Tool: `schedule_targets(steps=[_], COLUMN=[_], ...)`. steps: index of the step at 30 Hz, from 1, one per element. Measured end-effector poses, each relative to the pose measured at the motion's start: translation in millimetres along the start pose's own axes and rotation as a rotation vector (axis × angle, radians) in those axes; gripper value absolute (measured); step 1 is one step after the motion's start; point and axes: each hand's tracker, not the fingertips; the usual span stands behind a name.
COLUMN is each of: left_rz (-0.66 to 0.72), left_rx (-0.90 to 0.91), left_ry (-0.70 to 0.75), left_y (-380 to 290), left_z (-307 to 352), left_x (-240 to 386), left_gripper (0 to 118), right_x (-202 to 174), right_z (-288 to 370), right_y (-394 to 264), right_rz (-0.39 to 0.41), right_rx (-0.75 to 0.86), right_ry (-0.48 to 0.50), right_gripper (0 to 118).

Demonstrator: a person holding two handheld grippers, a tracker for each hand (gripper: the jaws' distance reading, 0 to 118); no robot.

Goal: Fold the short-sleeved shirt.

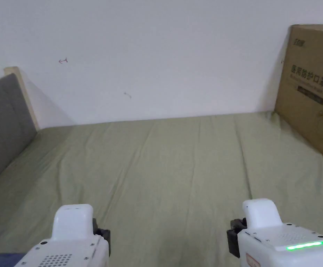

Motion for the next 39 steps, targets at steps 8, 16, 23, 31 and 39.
schedule_targets(steps=[8,16,23,31,39], left_rz=[0.017,-0.016,0.018,-0.027,0.027], left_rx=[0.103,0.214,0.211,0.228,0.212], left_ry=[0.008,0.003,-0.013,0.074,0.012], left_y=[21.3,38.2,43.6,40.4,42.4], left_z=[20.5,35.9,32.4,25.5,26.5], left_x=[14.1,25.9,20.4,24.7,15.6], left_gripper=[0,0,111,118,117], right_x=[-8.6,-6.3,-6.0,-4.6,-4.2], right_z=[28.9,41.2,40.6,51.5,50.0], right_y=[30.2,42.5,49.8,51.0,54.9], right_rz=[-0.008,-0.011,0.017,-0.043,-0.019], right_rx=[0.210,0.273,0.285,0.358,0.389], right_ry=[-0.069,-0.075,-0.110,-0.057,-0.071], right_gripper=[4,4,68,111,112])
